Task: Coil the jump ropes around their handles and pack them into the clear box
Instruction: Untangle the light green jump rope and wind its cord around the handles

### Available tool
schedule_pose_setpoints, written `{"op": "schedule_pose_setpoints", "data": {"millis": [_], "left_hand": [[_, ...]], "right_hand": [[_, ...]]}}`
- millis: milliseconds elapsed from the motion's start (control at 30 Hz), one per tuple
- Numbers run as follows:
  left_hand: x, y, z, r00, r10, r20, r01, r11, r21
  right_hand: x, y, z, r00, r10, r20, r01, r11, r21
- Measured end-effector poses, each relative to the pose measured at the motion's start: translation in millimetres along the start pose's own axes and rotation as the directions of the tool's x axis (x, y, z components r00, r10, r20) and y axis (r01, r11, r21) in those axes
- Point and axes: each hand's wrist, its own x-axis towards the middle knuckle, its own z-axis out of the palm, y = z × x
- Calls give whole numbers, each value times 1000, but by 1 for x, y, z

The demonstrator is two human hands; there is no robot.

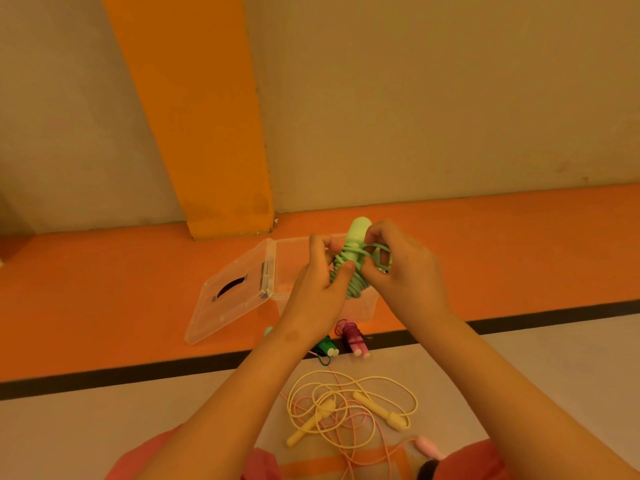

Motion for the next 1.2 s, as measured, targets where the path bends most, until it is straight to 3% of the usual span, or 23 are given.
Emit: {"op": "schedule_pose_setpoints", "data": {"millis": [233,367,633,733,833,1000,1200], "left_hand": [[10,-8,1,998,38,-60,-31,994,104],[13,-11,0,998,47,-45,-36,975,219],[15,-4,3,995,22,-98,-14,996,85],[14,-3,0,996,29,-80,-23,997,77],[11,-2,-5,997,73,-29,-68,988,135],[3,0,-9,988,153,23,-154,960,235],[-1,4,-13,994,104,43,-110,982,155]], "right_hand": [[8,2,5,992,117,56,-125,979,161],[6,4,12,987,137,84,-146,984,103],[14,-1,7,993,119,10,-119,981,156],[16,-6,1,976,206,71,-217,896,386],[14,-8,-6,951,226,210,-309,723,619],[7,-7,-14,912,206,354,-402,612,681],[-2,-12,-17,889,252,382,-457,522,720]]}}
